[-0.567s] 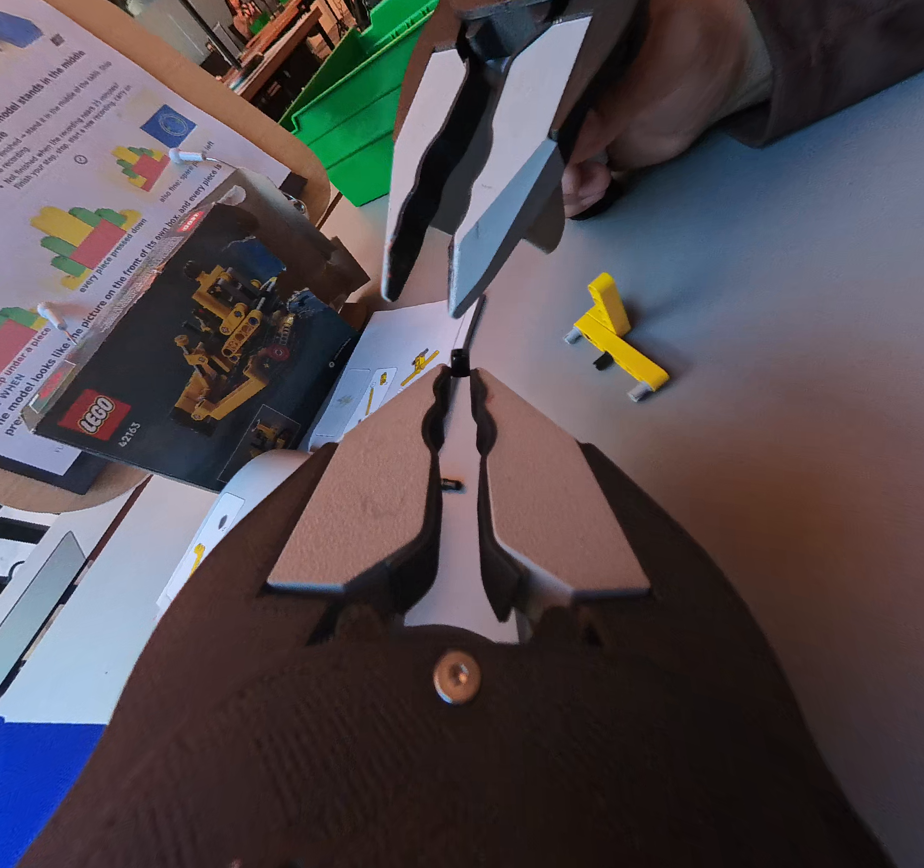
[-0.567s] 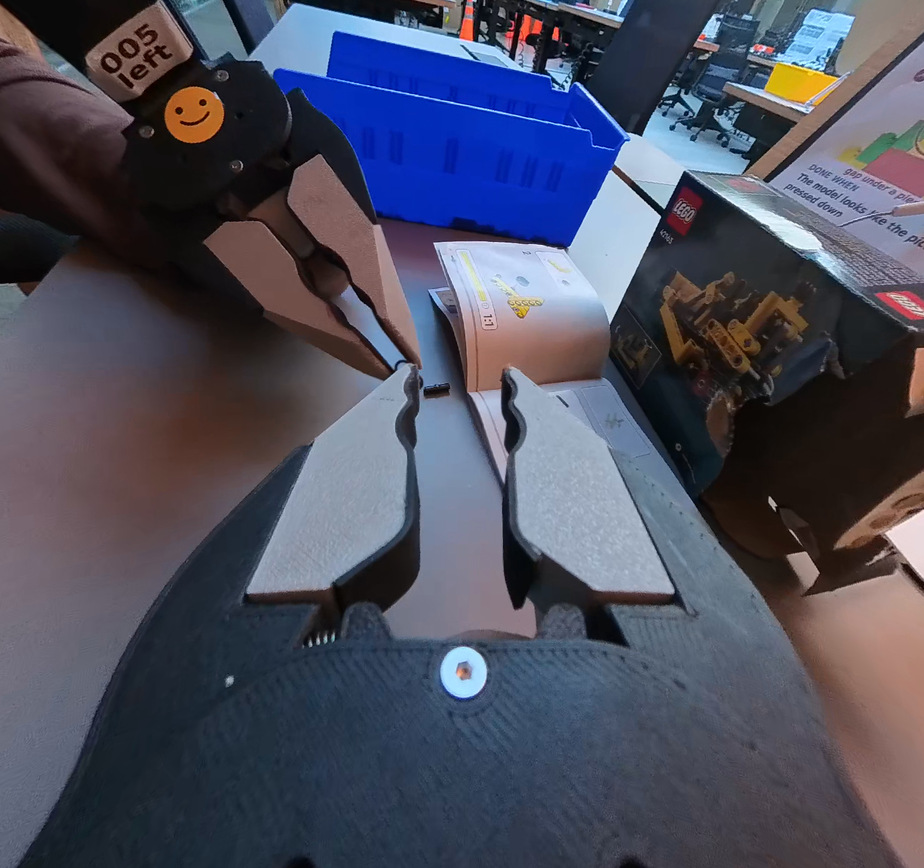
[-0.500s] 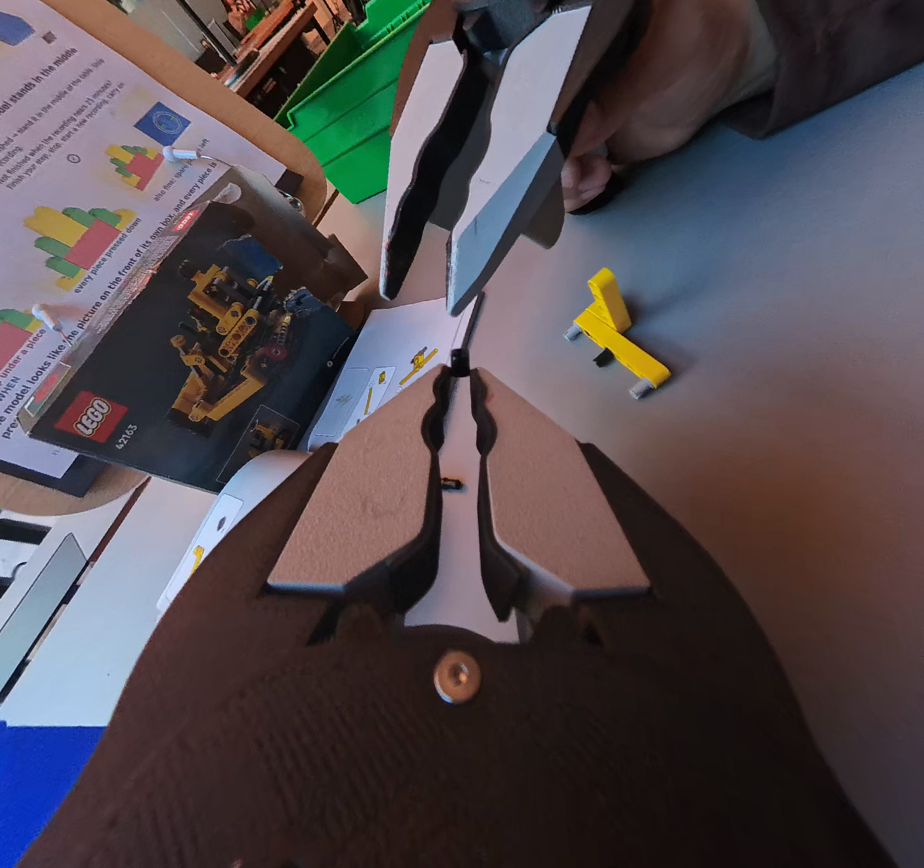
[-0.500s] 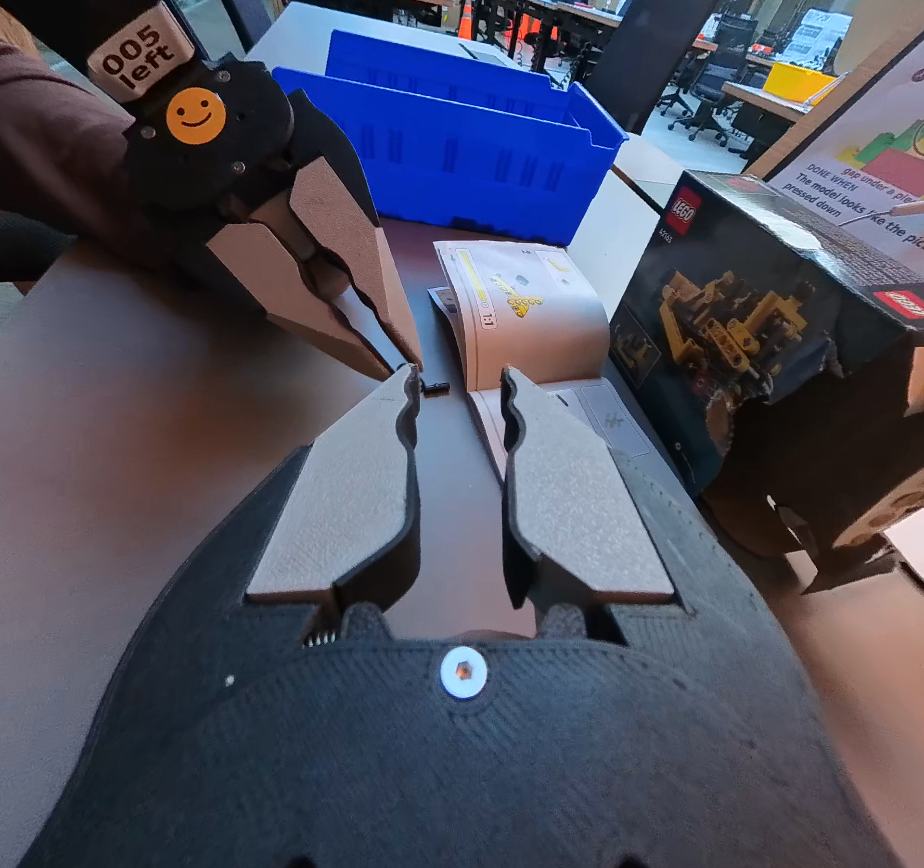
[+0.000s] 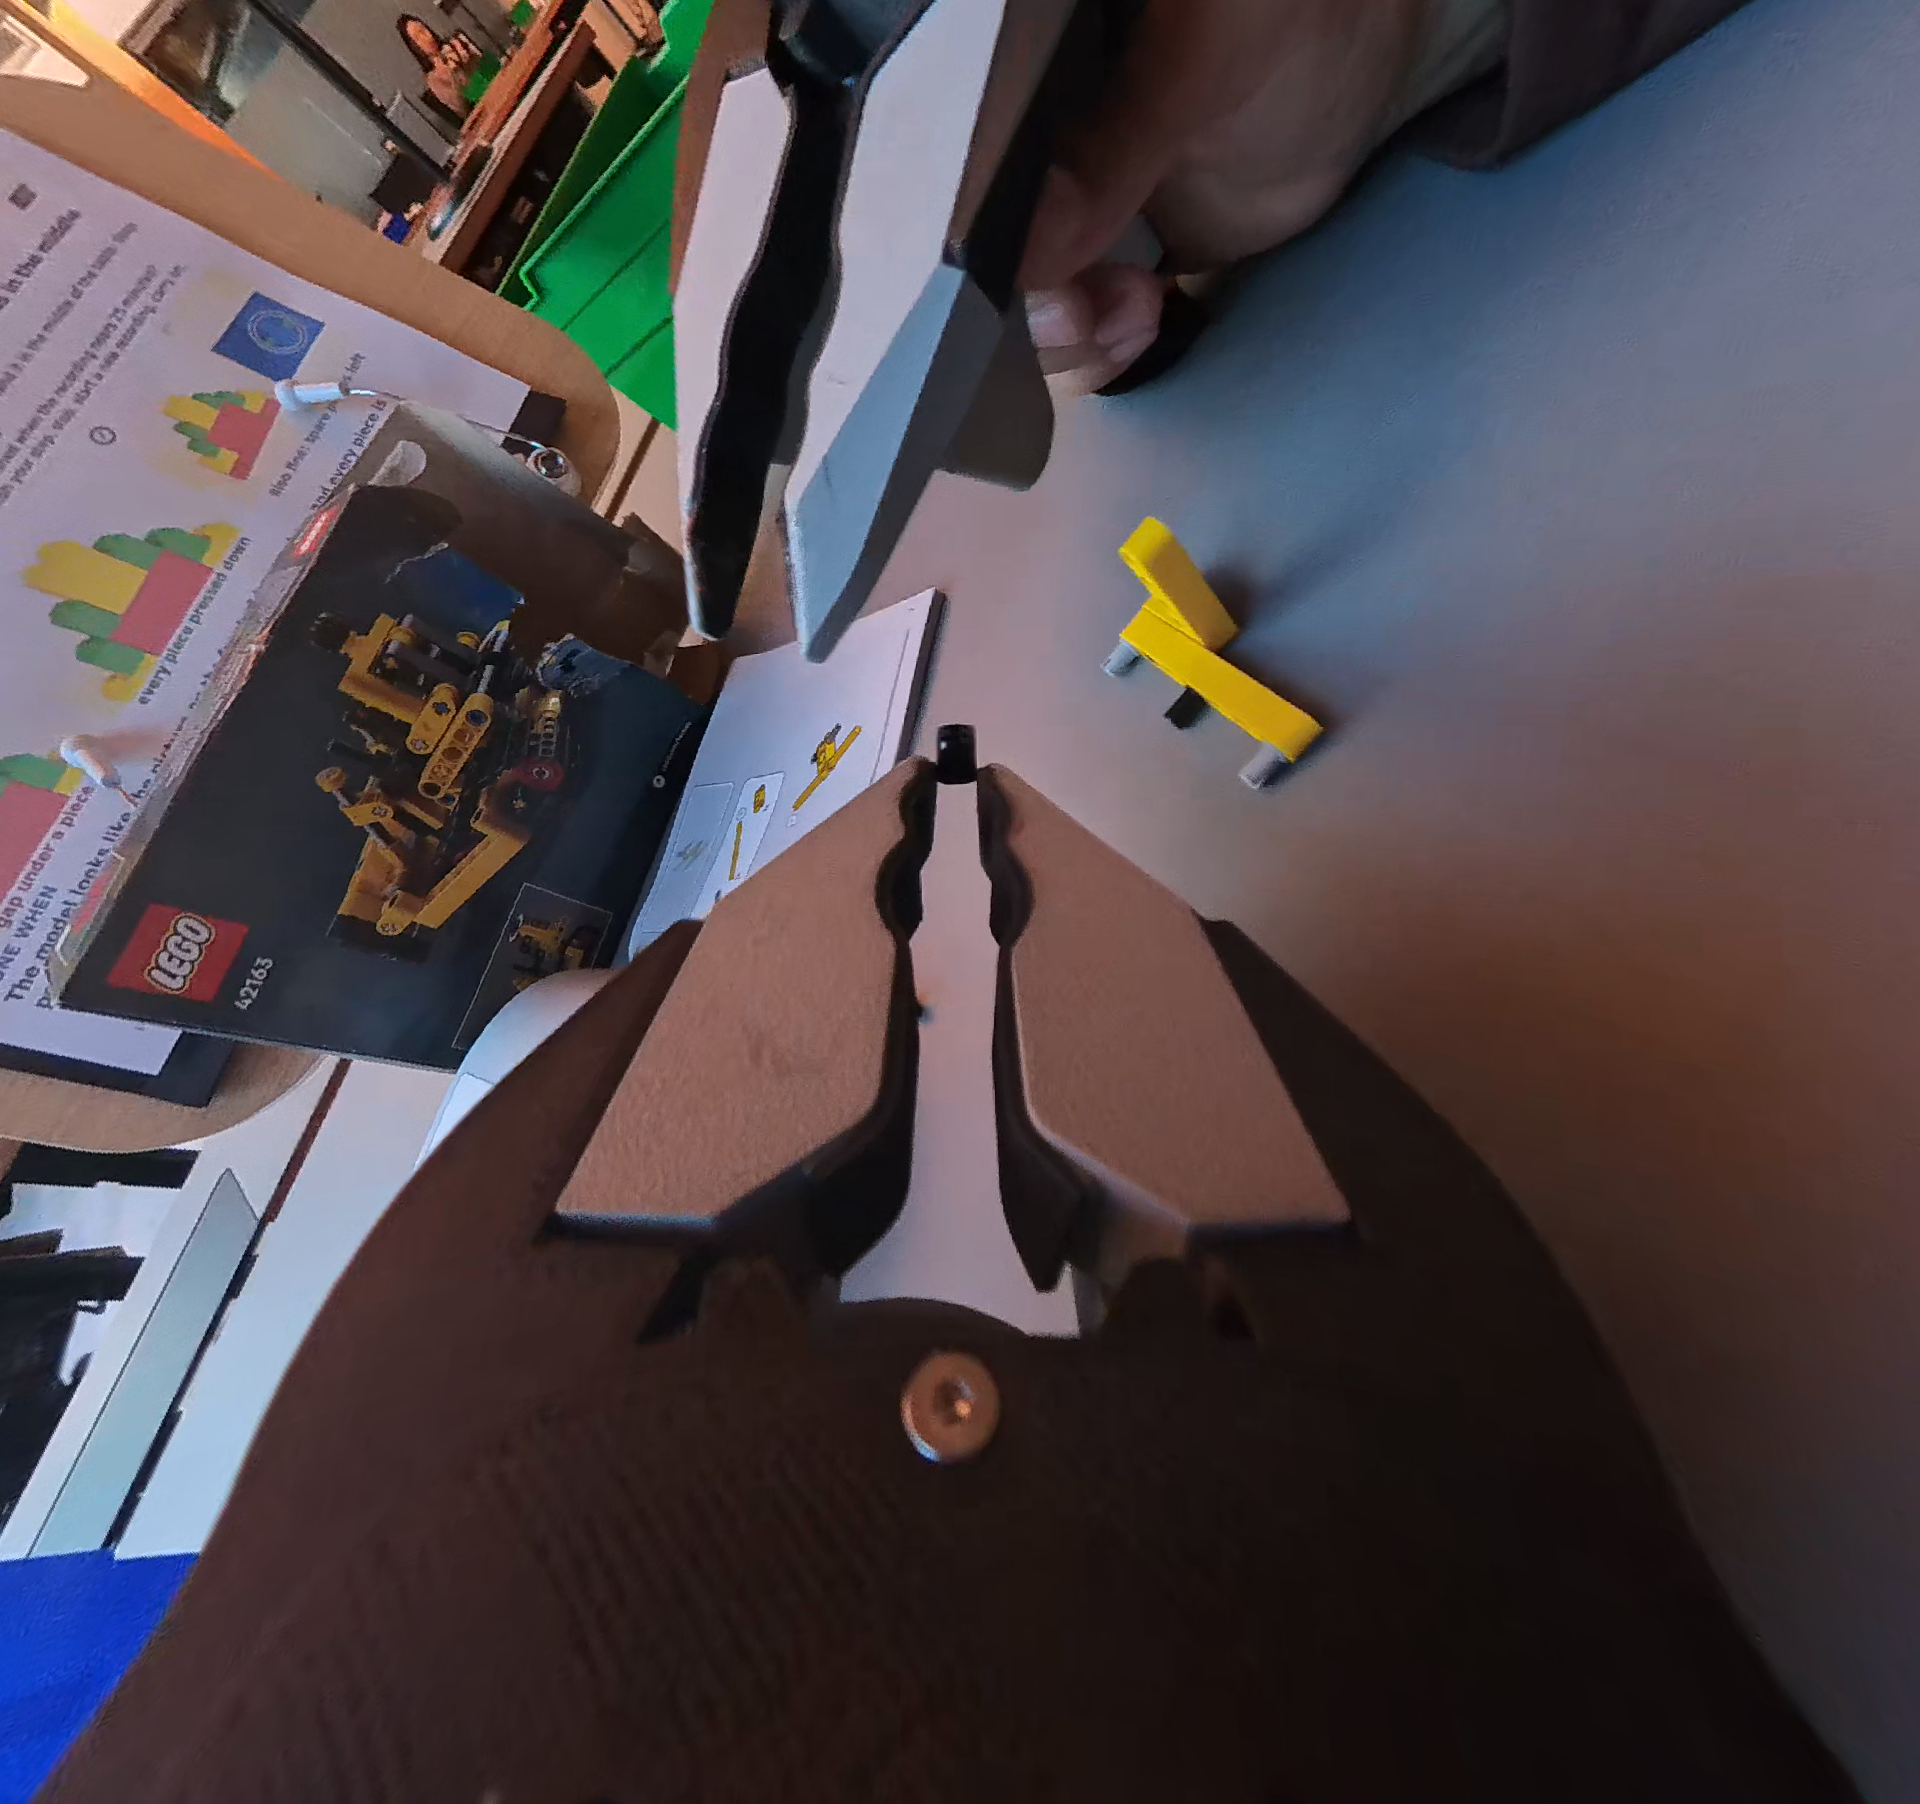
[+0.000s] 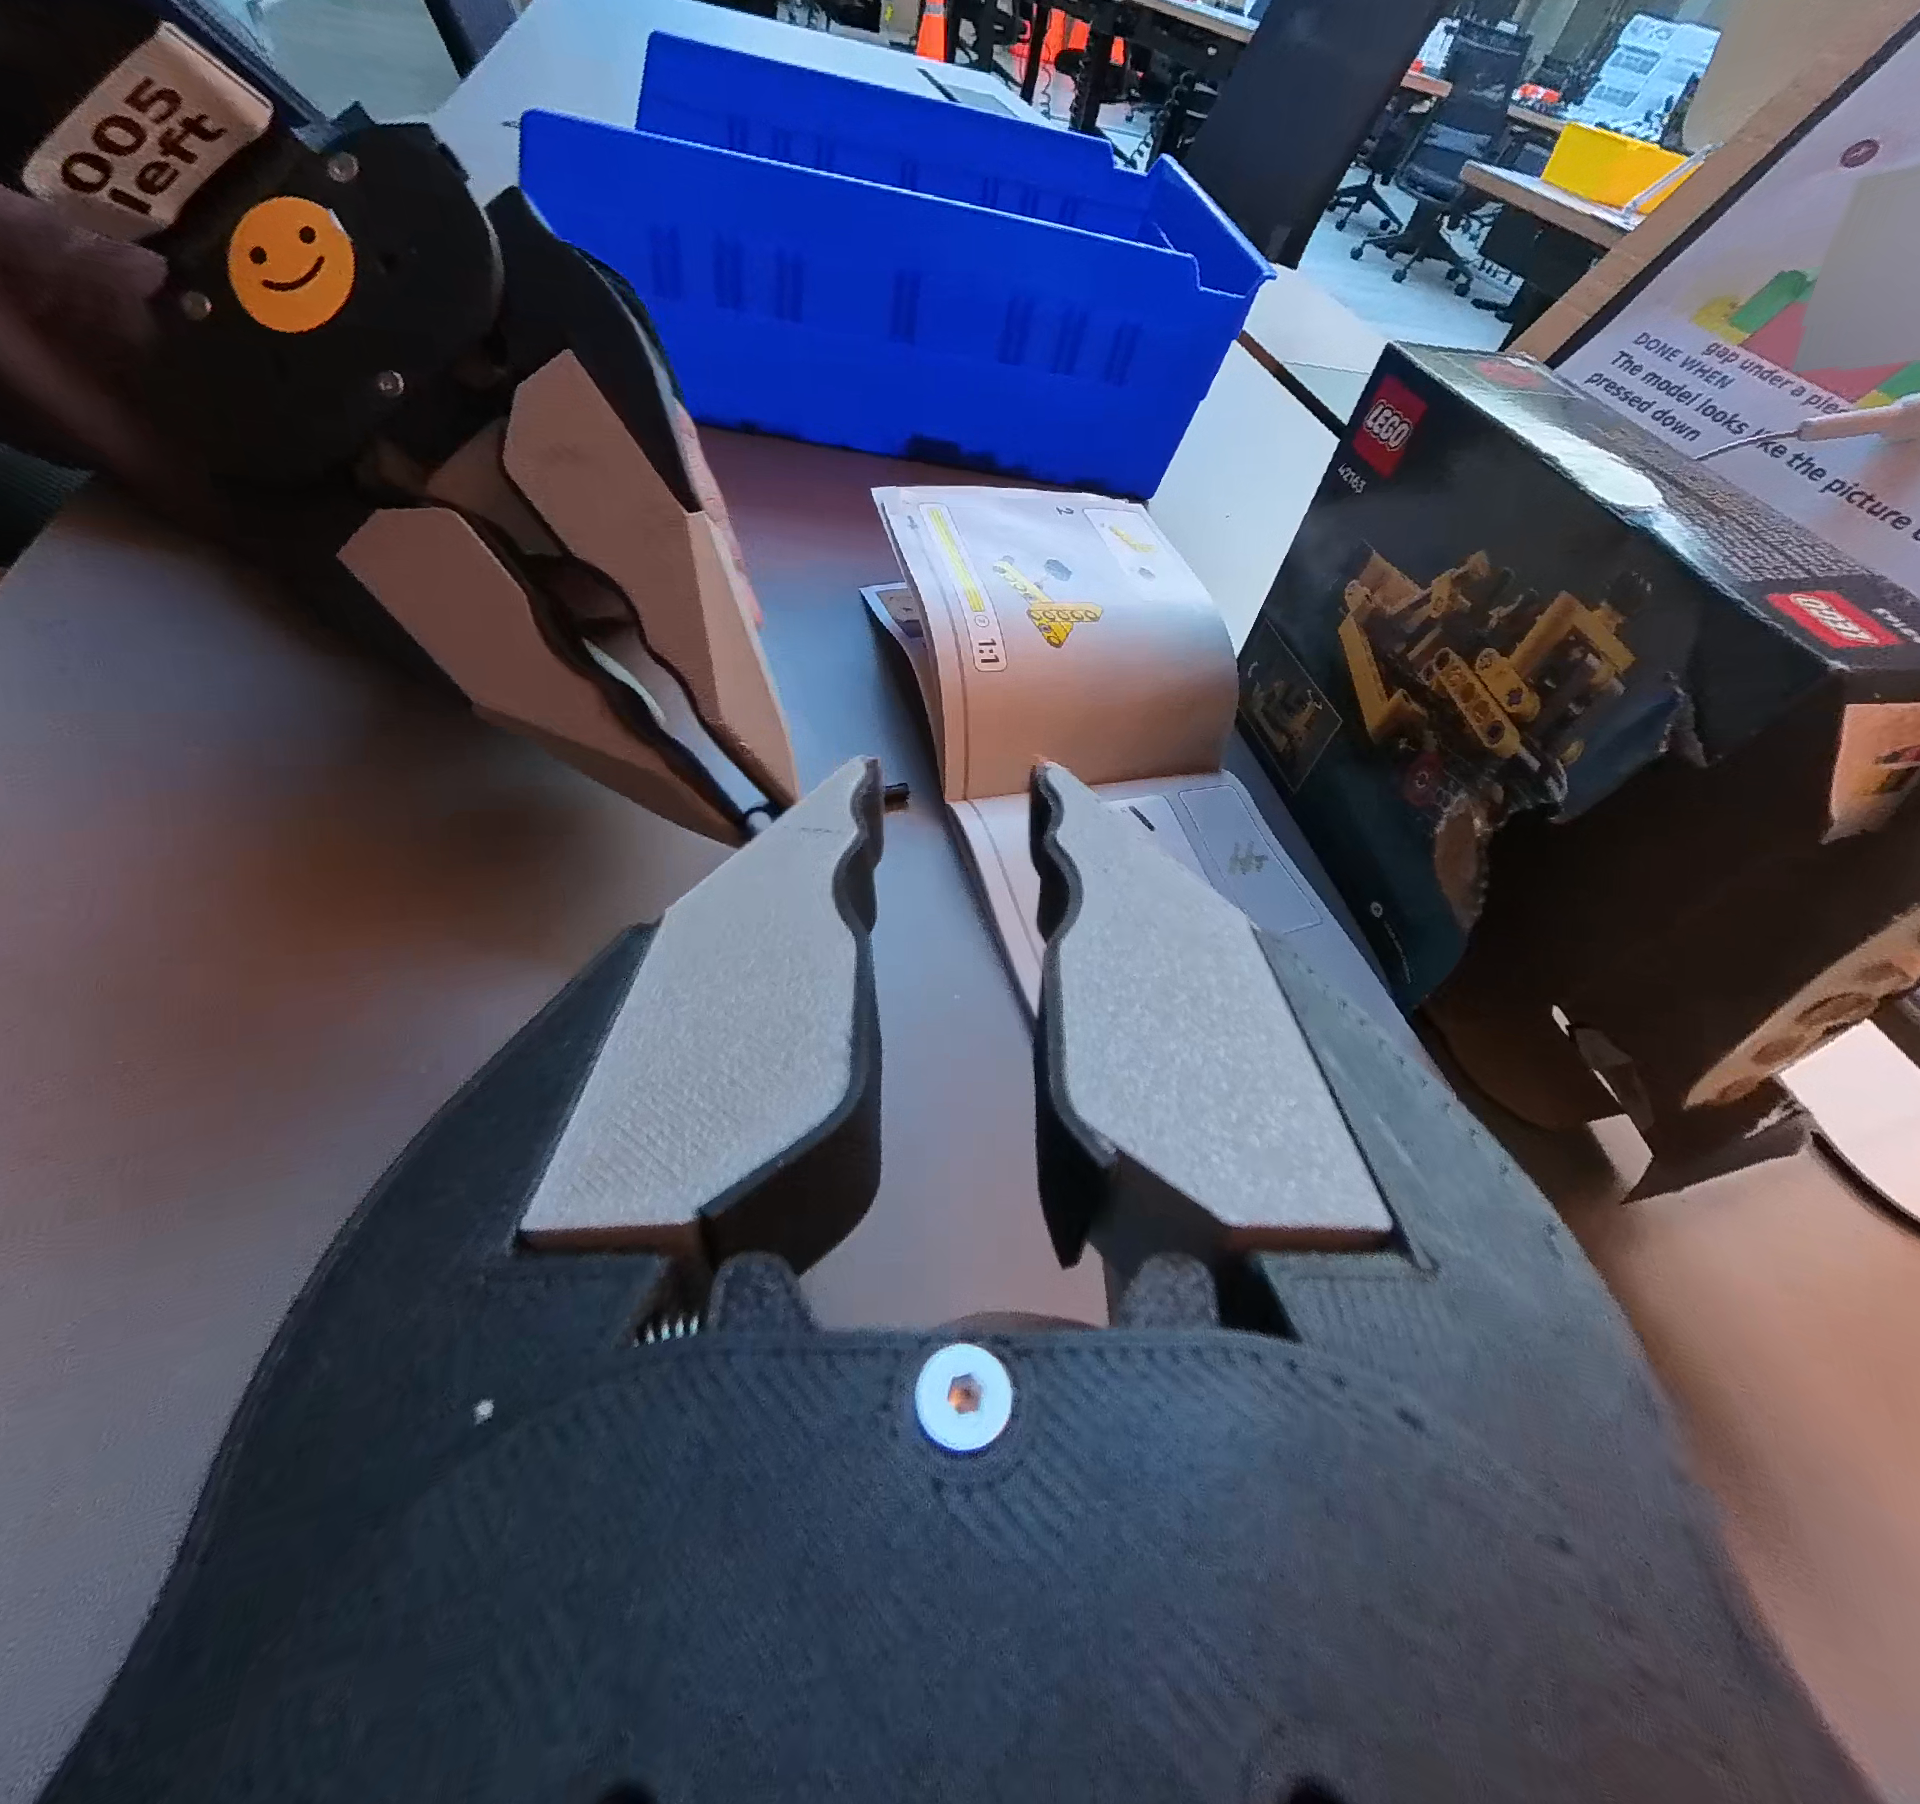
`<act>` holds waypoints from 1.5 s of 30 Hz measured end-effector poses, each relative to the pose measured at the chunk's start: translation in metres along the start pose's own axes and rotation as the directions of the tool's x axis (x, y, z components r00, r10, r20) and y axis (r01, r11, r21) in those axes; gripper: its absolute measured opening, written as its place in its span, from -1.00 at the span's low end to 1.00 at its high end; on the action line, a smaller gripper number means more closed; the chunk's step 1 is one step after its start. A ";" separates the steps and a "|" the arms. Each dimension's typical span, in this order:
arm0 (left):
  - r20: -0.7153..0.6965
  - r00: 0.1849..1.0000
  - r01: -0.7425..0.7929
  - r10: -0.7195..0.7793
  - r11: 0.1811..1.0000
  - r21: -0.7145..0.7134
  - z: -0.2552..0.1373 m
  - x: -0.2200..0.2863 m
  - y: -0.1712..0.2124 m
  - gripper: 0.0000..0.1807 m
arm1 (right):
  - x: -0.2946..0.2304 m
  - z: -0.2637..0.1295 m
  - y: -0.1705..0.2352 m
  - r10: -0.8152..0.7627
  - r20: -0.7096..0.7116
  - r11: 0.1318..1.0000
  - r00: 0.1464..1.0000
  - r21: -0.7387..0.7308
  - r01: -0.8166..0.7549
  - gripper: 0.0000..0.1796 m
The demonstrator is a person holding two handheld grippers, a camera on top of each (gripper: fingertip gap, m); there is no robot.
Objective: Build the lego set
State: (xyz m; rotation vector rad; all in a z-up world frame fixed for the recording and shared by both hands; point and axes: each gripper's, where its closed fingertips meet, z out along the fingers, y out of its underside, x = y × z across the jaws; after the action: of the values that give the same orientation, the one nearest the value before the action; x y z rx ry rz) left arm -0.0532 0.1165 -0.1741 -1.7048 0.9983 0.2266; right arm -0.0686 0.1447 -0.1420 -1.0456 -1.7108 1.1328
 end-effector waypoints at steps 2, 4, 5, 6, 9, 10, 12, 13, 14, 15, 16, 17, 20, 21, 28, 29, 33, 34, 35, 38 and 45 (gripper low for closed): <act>-0.005 1.000 -0.005 0.005 1.000 0.001 0.000 0.001 0.000 -0.94 | 0.002 0.000 0.000 0.008 -0.003 1.000 1.000 0.002 -0.008 -0.71; -0.002 1.000 -0.005 0.005 1.000 -0.001 0.000 0.001 0.000 -0.94 | 0.003 -0.001 0.000 0.013 -0.007 1.000 1.000 0.004 -0.013 -0.71; -0.001 1.000 0.000 0.000 1.000 -0.002 0.000 0.000 0.000 -0.94 | 0.004 -0.001 0.000 0.015 -0.009 1.000 1.000 0.004 -0.015 -0.71; 0.002 1.000 0.004 -0.004 1.000 -0.001 0.000 -0.001 0.000 -0.94 | 0.004 -0.001 0.000 0.015 -0.012 1.000 1.000 0.004 -0.015 -0.71; 0.003 1.000 0.006 -0.006 1.000 -0.001 -0.001 -0.001 0.001 -0.94 | 0.003 -0.001 0.000 0.005 -0.005 1.000 1.000 0.006 -0.005 -0.71; 0.007 1.000 0.001 -0.001 1.000 -0.002 -0.001 -0.001 0.001 -0.94 | 0.001 -0.001 0.001 -0.002 0.002 1.000 1.000 0.002 0.002 -0.71; 0.008 1.000 -0.001 0.001 1.000 -0.002 -0.002 -0.001 0.000 -0.94 | -0.004 0.000 0.002 -0.019 0.025 1.000 1.000 -0.007 0.019 -0.70; 0.009 1.000 0.000 0.000 1.000 -0.003 -0.001 -0.002 0.000 -0.94 | -0.007 0.001 0.002 -0.027 0.037 1.000 0.999 -0.010 0.027 -0.70; 0.011 1.000 0.001 -0.001 1.000 -0.004 -0.001 -0.002 0.001 -0.94 | -0.011 0.001 0.002 -0.035 0.056 0.999 0.998 -0.013 0.035 -0.70; 0.012 1.000 0.003 -0.003 1.000 -0.005 -0.001 -0.002 0.001 -0.94 | -0.017 0.001 0.003 -0.045 0.084 0.999 0.995 -0.014 0.046 -0.70; 0.011 1.000 0.007 -0.007 1.000 -0.006 -0.001 -0.003 0.001 -0.94 | -0.020 0.001 0.003 -0.057 0.100 0.998 0.993 -0.016 0.059 -0.71; 0.011 1.000 0.009 -0.009 1.000 -0.004 -0.001 -0.003 0.001 -0.94 | -0.022 0.002 0.004 -0.073 0.098 0.997 0.993 -0.025 0.076 -0.70; -0.009 1.000 -0.011 0.011 1.000 0.022 -0.002 0.003 -0.004 -0.94 | -0.029 0.004 0.008 -0.127 0.113 0.990 0.985 -0.050 0.133 -0.73; -0.010 1.000 -0.021 0.021 0.999 0.026 -0.002 0.004 -0.005 -0.94 | -0.032 0.005 0.009 -0.145 0.118 0.987 0.982 -0.051 0.152 -0.75; -0.003 1.000 0.018 -0.018 1.000 0.022 -0.002 0.000 -0.004 -0.94 | -0.043 0.007 0.011 -0.191 0.154 0.977 0.969 -0.064 0.203 -0.80; -0.005 1.000 0.025 -0.025 0.999 0.024 -0.002 -0.001 -0.004 -0.94 | -0.042 0.007 0.012 -0.190 0.150 0.977 0.970 -0.068 0.202 -0.80; -0.009 0.999 0.051 -0.051 0.998 0.034 -0.003 -0.002 -0.006 -0.95 | -0.045 0.007 0.010 -0.207 0.152 0.975 0.966 -0.052 0.217 -0.86; -0.009 0.998 0.057 -0.057 0.998 0.040 -0.004 -0.003 -0.007 -0.95 | -0.045 0.007 0.008 -0.214 0.148 0.974 0.966 -0.044 0.223 -0.87; -0.012 0.998 0.062 -0.061 0.997 0.043 -0.004 -0.003 -0.007 -0.95 | -0.046 0.007 0.008 -0.221 0.146 0.973 0.964 -0.039 0.229 -0.89; -0.018 0.999 0.047 -0.047 0.998 0.034 -0.003 -0.001 -0.005 -0.95 | -0.047 0.007 0.009 -0.236 0.148 0.969 0.960 -0.043 0.245 -0.90; -0.022 0.999 0.031 -0.031 0.999 0.021 -0.002 0.001 -0.004 -0.94 | -0.047 0.007 0.008 -0.248 0.139 0.966 0.959 -0.036 0.255 -0.99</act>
State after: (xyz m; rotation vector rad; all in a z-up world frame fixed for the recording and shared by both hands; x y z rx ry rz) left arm -0.0501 0.1147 -0.1712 -1.7050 0.9862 0.1765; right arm -0.0588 0.1014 -0.1597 -0.7699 -1.9282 1.0154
